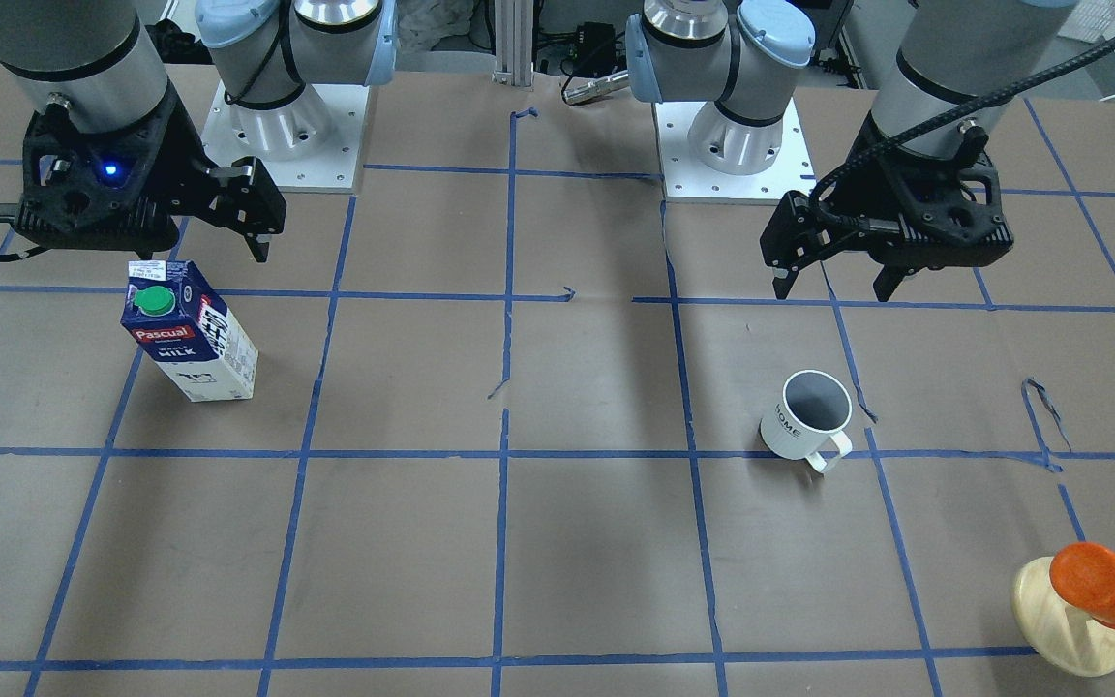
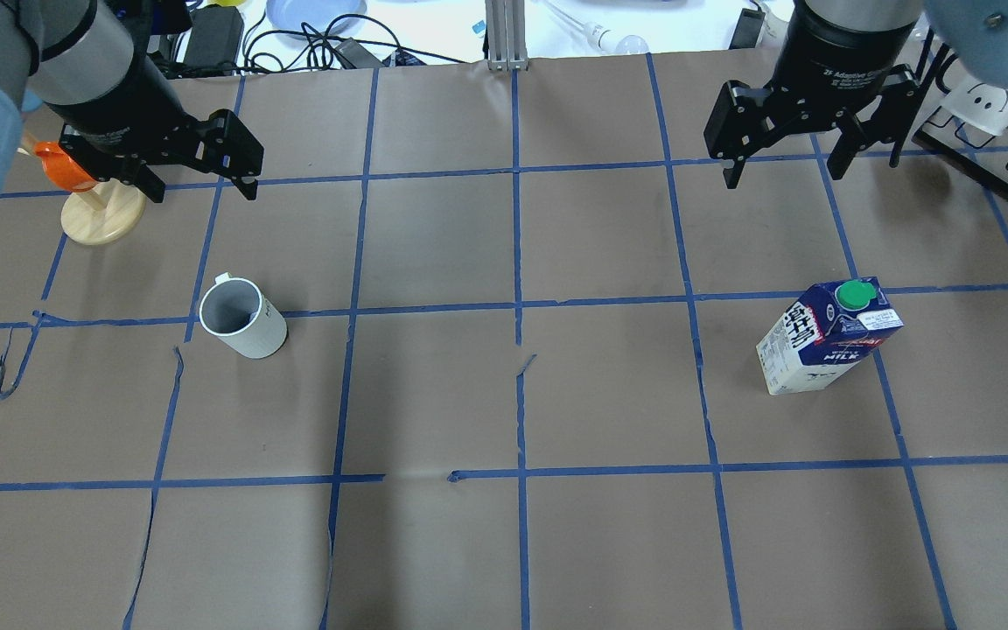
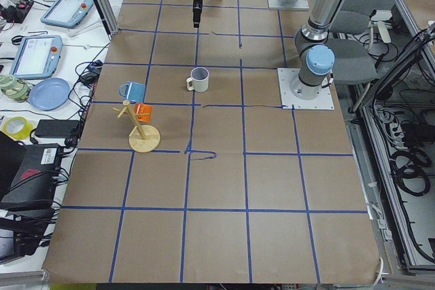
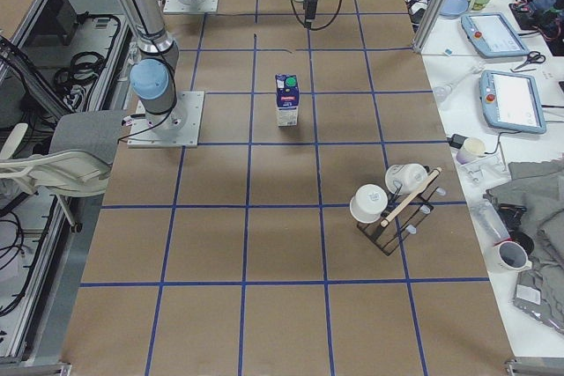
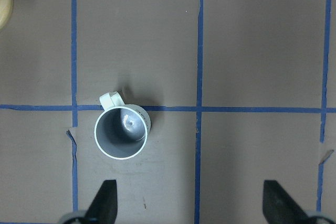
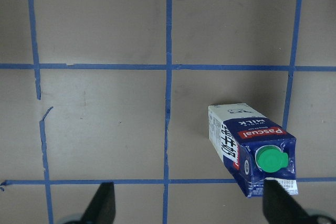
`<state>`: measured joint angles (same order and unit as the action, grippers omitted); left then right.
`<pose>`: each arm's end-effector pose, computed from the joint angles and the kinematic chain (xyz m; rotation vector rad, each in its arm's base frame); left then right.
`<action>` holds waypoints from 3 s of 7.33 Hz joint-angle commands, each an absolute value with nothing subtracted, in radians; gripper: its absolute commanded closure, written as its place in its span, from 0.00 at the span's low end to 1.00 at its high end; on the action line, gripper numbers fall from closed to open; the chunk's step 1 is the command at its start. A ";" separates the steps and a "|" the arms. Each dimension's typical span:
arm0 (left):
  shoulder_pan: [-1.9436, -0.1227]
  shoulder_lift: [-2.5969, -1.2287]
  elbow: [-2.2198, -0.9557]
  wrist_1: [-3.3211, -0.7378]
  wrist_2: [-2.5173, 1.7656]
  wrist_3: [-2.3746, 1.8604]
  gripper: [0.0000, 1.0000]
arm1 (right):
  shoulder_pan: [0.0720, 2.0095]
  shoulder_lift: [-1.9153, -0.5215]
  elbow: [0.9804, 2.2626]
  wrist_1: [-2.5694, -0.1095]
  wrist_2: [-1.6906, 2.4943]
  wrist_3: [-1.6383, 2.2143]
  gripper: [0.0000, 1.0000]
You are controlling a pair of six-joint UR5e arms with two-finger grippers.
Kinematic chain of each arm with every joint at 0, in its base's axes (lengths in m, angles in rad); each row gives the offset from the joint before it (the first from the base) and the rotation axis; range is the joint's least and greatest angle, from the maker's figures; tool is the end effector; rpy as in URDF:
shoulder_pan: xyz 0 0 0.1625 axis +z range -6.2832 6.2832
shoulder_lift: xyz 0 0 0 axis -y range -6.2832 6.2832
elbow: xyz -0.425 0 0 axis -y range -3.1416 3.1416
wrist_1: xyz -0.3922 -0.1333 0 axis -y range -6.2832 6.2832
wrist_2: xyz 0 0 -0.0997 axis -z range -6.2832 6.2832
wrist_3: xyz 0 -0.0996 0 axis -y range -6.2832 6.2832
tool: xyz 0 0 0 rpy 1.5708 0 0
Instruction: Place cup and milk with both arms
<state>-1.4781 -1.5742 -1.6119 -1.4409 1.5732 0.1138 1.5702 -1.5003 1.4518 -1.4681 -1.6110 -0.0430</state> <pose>-0.0861 -0.5113 0.4793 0.0328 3.1274 -0.1325 0.1290 -0.5159 0.5007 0.0674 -3.1007 -0.0854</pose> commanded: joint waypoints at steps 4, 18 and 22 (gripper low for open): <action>-1.358 -1.640 -1.746 -1.273 1.574 0.319 0.04 | 1.367 -1.494 1.586 -1.520 -1.612 -0.325 0.00; -1.253 -1.812 -1.934 -1.037 1.575 0.362 1.00 | 1.325 -1.474 1.832 -1.687 -1.654 -0.330 0.38; -1.279 -1.774 -1.883 -1.055 1.578 0.338 1.00 | 1.338 -1.470 1.760 -1.672 -1.662 -0.272 0.37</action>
